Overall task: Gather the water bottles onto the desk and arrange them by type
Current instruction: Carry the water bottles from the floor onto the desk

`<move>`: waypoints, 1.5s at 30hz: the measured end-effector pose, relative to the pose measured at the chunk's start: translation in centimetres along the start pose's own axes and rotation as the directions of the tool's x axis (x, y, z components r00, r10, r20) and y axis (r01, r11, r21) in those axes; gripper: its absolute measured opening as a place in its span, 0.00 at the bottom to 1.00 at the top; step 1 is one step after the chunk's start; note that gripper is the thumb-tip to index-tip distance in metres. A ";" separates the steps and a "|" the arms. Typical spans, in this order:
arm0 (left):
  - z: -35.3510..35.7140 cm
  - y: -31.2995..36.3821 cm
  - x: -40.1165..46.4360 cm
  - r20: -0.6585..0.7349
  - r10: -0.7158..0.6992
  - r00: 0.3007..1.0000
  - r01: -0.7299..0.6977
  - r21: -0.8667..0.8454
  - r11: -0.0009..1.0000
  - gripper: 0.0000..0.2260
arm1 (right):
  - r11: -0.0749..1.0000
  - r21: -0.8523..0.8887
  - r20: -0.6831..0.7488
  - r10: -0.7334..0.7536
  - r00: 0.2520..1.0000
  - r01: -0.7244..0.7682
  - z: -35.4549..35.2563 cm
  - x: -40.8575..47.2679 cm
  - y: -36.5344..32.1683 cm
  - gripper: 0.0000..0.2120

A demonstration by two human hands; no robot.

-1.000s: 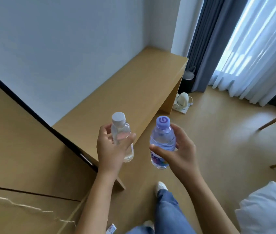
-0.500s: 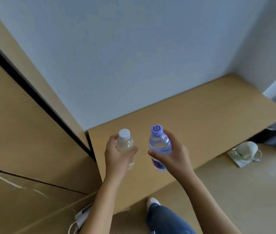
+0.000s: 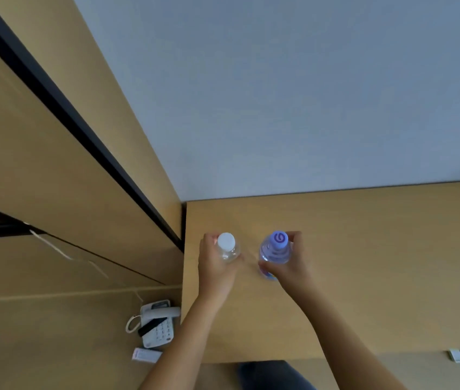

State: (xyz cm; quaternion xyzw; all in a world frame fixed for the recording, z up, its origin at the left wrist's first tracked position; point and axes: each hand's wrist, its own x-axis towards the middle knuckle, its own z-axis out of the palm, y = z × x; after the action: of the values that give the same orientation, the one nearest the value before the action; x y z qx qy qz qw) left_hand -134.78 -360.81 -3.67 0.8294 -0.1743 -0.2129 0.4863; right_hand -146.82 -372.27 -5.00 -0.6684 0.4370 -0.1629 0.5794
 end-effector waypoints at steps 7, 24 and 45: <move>-0.1 -1.3 0.1 -0.005 -0.025 1.000 0.025 0.045 0.999 0.25 | 0.999 -0.038 -0.021 -0.017 1.000 0.016 -0.3 0.0 0.9 0.29; -14.6 -0.7 -4.4 0.079 0.040 0.996 -0.015 -0.296 0.955 0.25 | 0.901 -0.131 0.064 -0.408 0.911 0.413 5.4 -6.0 -13.7 0.29; -55.3 -24.2 -36.3 -0.758 -0.453 0.470 0.163 -0.430 0.888 0.13 | 0.886 0.122 0.910 -0.279 0.305 0.447 53.0 -39.6 -15.3 0.23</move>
State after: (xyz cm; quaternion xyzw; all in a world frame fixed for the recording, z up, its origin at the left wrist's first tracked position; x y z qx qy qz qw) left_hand -134.68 -291.04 5.76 0.7610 0.2702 0.1046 0.5804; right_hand -124.69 -308.99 5.88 -0.7696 -0.1025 0.1357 0.6154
